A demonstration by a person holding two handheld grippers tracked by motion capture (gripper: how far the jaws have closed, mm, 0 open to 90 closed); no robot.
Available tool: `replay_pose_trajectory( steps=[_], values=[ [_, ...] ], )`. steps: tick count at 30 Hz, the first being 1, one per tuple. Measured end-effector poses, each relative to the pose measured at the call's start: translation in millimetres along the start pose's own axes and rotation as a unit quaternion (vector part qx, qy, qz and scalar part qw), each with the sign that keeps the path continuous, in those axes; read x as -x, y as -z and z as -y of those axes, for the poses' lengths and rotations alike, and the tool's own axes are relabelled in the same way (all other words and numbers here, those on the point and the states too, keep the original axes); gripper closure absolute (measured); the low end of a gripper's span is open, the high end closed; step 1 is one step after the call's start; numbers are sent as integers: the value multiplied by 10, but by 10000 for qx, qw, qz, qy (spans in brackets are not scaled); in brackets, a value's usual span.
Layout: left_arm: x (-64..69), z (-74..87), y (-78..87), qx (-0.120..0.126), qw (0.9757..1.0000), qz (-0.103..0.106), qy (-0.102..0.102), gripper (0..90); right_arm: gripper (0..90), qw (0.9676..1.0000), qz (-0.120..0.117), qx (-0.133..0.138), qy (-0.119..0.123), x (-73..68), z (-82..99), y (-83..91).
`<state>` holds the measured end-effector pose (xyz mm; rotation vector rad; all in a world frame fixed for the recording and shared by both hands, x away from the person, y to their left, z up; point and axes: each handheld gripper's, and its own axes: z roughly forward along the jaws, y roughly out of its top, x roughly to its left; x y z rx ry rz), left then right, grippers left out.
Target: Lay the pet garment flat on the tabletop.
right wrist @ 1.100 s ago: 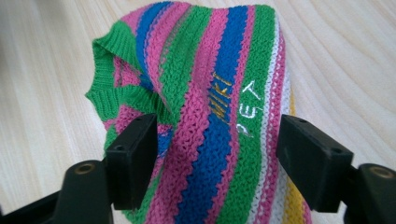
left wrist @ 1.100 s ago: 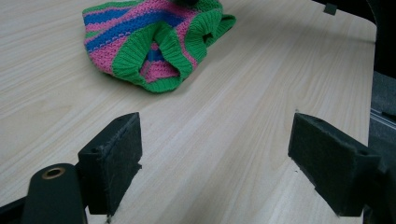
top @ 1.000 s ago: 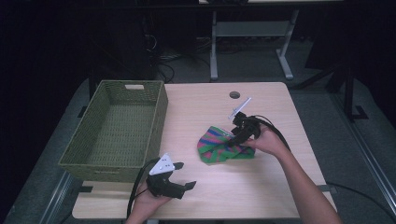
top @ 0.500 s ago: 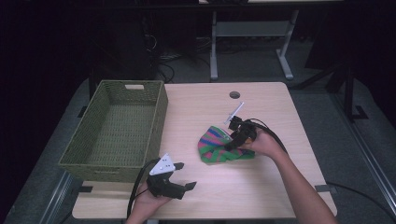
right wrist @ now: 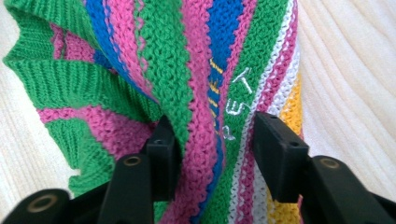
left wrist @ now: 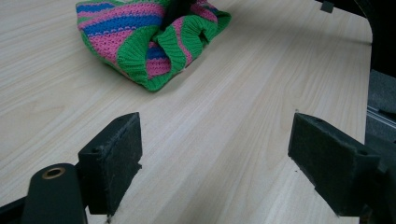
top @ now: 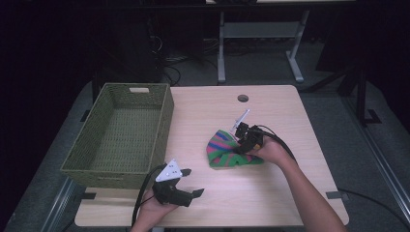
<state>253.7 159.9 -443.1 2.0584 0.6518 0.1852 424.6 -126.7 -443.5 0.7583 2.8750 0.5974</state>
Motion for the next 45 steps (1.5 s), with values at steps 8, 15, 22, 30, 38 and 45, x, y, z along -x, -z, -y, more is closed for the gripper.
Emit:
replay_pose_trajectory(
  steps=[8,15,22,30,38,45],
  values=[
    [10,1,-9,-21,10000,-1,0,173,727,9999,108,65,-4,-5,18,9],
    [5,3,-2,-11,10000,-2,-4,174,770,9996,27,154,-216,27,45,17],
    [-12,5,2,-6,10000,-4,13,174,784,9988,-91,323,-343,43,52,121],
    [4,0,-17,-26,10000,8,-13,174,785,9972,-174,562,-457,24,73,342],
    [-3,-2,8,51,10000,3,26,174,786,9967,-141,681,-410,-48,117,536],
    [2,-13,54,174,9998,-67,38,174,785,9950,-180,943,-280,-155,146,743]
  ],
)
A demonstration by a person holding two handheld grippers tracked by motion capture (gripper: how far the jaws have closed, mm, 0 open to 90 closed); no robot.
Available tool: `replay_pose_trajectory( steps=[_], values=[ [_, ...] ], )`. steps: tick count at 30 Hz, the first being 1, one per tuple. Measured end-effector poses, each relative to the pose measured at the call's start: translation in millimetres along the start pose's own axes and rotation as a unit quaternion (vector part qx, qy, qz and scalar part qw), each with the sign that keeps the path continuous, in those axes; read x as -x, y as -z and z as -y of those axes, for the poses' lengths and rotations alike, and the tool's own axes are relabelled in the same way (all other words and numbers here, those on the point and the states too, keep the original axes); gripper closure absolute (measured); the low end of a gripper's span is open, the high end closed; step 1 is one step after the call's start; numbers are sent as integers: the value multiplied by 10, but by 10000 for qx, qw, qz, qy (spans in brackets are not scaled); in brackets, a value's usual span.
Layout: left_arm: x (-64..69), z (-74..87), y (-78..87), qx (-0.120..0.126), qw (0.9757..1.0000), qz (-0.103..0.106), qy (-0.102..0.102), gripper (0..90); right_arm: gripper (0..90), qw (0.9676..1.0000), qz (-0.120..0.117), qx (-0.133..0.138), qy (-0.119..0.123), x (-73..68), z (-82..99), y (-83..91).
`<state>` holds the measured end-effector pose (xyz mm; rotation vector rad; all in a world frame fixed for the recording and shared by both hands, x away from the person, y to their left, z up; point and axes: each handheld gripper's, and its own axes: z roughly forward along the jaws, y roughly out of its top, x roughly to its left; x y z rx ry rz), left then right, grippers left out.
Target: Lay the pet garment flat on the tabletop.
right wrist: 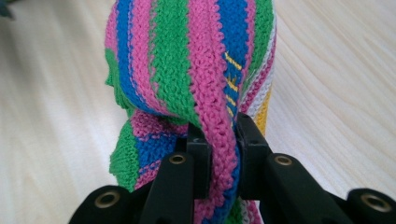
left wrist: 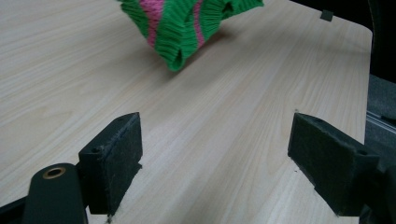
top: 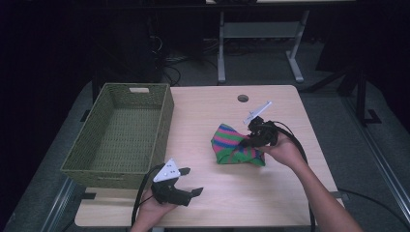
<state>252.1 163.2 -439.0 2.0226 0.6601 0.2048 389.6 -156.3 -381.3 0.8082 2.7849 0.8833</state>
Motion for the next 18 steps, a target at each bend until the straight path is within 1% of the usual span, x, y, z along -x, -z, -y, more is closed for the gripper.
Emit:
replay_pose_trajectory(
  steps=[2,4,7,8,9,10,11,14,15,18],
  values=[
    [-1,1,3,41,10000,-21,4,174,785,10000,23,45,25,-65,4,70],
    [-5,1,4,48,10000,-27,8,174,785,9999,-1,116,121,-121,17,128],
    [-4,0,3,47,10000,-29,11,174,785,9997,-4,182,177,-212,40,218],
    [-3,-1,5,45,10000,-36,0,174,785,9996,-41,234,156,-272,54,292],
    [-4,-1,5,51,10000,-36,-9,174,785,9996,-41,234,156,-272,54,292],
    [-10,-2,9,53,10000,-45,-21,174,784,9993,-56,303,208,-310,69,346],
    [-10,-2,9,53,10000,-45,-21,174,784,9993,-56,303,208,-310,69,346],
    [-18,1,15,65,10000,-49,8,174,784,9988,-126,382,296,-408,109,421],
    [-18,1,15,65,10000,-49,8,174,784,9988,-126,382,296,-408,109,421],
    [-19,-1,25,96,9999,-63,-10,174,784,9986,-171,408,299,-483,149,437]
  ],
)
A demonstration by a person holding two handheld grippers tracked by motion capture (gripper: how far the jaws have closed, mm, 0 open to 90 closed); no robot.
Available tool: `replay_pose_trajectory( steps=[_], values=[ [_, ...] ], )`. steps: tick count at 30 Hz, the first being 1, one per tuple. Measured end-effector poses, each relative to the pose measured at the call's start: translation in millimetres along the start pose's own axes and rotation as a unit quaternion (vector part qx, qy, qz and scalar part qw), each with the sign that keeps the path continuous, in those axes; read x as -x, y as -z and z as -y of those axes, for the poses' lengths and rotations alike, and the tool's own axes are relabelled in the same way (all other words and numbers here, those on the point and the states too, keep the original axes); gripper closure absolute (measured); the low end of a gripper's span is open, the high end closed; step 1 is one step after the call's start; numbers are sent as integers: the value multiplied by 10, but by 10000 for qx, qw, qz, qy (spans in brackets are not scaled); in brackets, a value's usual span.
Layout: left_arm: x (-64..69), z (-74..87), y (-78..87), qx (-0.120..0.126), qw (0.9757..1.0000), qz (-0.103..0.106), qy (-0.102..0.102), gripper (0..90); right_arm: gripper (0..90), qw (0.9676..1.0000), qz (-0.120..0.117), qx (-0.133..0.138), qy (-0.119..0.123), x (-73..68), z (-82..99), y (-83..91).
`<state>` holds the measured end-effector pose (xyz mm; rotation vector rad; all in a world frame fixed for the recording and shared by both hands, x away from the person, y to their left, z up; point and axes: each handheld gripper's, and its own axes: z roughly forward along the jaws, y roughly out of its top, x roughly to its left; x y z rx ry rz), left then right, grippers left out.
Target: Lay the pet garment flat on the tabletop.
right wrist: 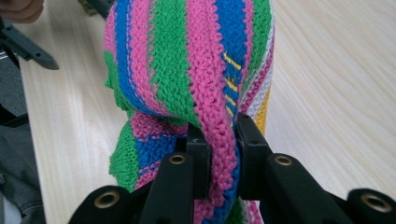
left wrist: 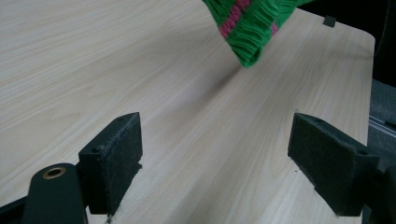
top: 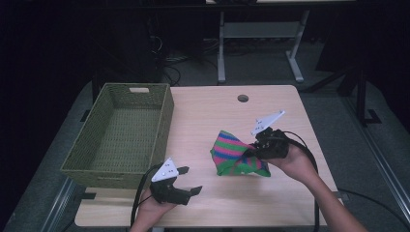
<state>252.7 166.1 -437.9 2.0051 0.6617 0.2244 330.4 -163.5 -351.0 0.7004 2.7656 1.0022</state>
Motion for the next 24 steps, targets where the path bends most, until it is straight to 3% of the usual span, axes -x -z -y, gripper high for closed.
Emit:
replay_pose_trajectory(
  steps=[7,10,21,24],
  values=[
    [6,0,8,7,10000,10,14,174,784,9997,-81,-53,-207,-148,95,-53],
    [16,-1,3,0,10000,25,-28,174,783,9996,-96,-100,-263,-192,153,-153],
    [12,9,5,-8,10000,37,23,173,778,9974,-365,-304,-544,-165,264,-530],
    [14,11,-3,-34,10000,23,29,173,769,9966,-292,-435,-640,-149,290,-635]
  ],
)
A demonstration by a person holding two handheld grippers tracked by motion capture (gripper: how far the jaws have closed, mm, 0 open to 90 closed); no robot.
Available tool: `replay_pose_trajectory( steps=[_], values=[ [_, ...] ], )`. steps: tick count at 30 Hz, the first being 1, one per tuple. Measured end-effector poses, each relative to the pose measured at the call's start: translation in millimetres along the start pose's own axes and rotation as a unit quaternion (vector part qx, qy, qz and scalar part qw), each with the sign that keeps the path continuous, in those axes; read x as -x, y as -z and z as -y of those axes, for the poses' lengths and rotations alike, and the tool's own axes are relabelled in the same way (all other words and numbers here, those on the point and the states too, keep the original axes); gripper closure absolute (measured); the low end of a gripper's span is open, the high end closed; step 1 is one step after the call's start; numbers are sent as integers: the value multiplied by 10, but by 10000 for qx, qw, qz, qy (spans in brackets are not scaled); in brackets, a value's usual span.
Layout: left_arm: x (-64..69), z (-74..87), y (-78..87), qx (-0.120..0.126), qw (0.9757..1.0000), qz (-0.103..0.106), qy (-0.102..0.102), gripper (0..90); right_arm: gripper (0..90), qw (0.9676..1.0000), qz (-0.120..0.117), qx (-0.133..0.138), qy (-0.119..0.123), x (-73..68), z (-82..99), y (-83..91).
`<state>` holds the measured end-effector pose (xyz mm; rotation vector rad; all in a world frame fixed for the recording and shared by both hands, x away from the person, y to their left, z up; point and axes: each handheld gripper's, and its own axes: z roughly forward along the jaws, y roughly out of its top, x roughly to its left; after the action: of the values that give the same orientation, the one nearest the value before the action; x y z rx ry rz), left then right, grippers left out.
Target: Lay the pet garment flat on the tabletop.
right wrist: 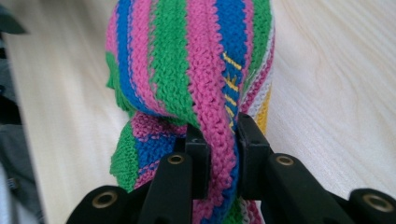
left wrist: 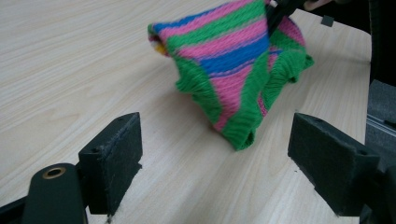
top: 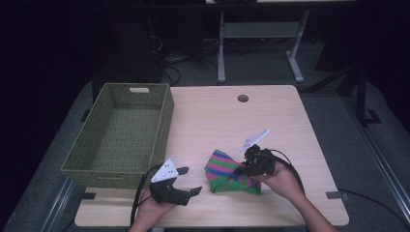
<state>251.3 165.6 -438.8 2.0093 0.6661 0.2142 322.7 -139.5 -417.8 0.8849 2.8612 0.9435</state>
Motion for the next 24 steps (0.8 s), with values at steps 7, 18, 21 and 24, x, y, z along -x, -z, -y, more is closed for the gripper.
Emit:
replay_pose_trajectory(
  steps=[7,18,21,24],
  values=[
    [1,2,-11,-28,10000,24,-3,173,694,9998,154,-93,50,46,20,-178],
    [2,2,-14,-45,10000,51,-18,173,461,9996,-123,-97,234,132,93,-256],
    [4,2,-19,-50,10000,60,-9,174,417,9994,-132,37,326,116,96,-189],
    [9,1,-25,-70,10000,66,-26,174,389,9992,-169,211,286,75,108,-66]
  ],
)
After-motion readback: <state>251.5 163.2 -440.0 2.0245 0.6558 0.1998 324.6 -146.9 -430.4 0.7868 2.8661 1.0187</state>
